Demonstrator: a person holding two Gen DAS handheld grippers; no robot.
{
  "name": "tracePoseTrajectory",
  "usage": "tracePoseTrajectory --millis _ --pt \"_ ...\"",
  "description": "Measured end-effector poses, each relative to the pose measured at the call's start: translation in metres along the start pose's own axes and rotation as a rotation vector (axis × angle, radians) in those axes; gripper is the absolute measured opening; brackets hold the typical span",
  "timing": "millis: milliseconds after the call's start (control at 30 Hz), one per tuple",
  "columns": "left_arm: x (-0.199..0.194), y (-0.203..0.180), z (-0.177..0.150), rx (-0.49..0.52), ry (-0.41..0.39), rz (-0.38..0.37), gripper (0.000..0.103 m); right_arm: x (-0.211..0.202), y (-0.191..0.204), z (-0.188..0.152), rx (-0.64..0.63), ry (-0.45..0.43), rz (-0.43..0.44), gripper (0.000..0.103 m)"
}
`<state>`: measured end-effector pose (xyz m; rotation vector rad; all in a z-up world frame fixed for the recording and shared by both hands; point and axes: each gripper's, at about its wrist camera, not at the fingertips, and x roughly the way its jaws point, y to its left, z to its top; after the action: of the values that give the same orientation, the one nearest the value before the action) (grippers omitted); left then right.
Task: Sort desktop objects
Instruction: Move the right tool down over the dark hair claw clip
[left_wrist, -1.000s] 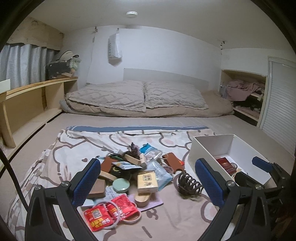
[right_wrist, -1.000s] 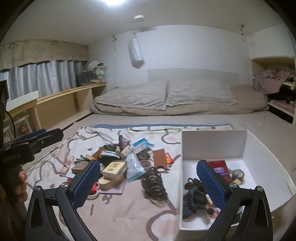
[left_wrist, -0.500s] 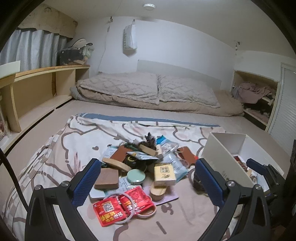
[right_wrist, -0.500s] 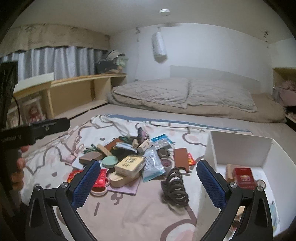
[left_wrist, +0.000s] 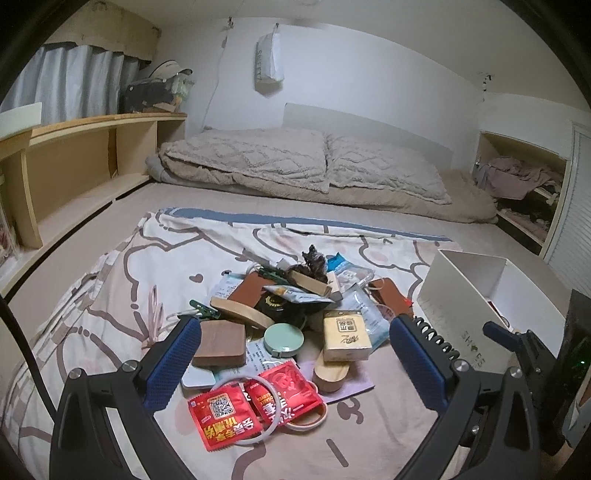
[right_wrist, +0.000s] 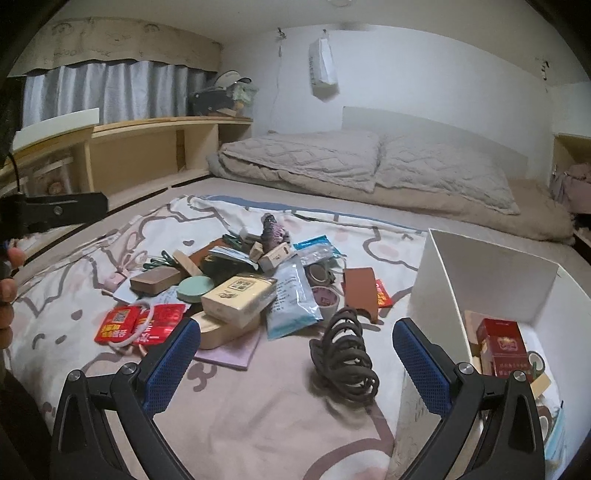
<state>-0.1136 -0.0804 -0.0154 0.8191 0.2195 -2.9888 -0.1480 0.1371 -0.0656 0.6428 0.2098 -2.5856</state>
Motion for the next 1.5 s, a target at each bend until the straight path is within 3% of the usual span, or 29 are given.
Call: tracePoseTrajectory --millis 233,933,1500 --pt "0.006 0.005 -0.004 0.013 0.014 0.033 0.103 0.008 0.015 -0.006 -0.113 -0.001 -0.03 0.103" --pt "0.03 0.026 -0.015 -0.033 0.098 0.06 0.103 0.018 -0.031 0.0 -0.061 -0.002 -0.042 0.103" --pt "0.05 0.014 -0.026 -0.008 0.142 0.04 0.103 0.035 -0.053 0.001 -0.092 0.019 -0.063 0.103"
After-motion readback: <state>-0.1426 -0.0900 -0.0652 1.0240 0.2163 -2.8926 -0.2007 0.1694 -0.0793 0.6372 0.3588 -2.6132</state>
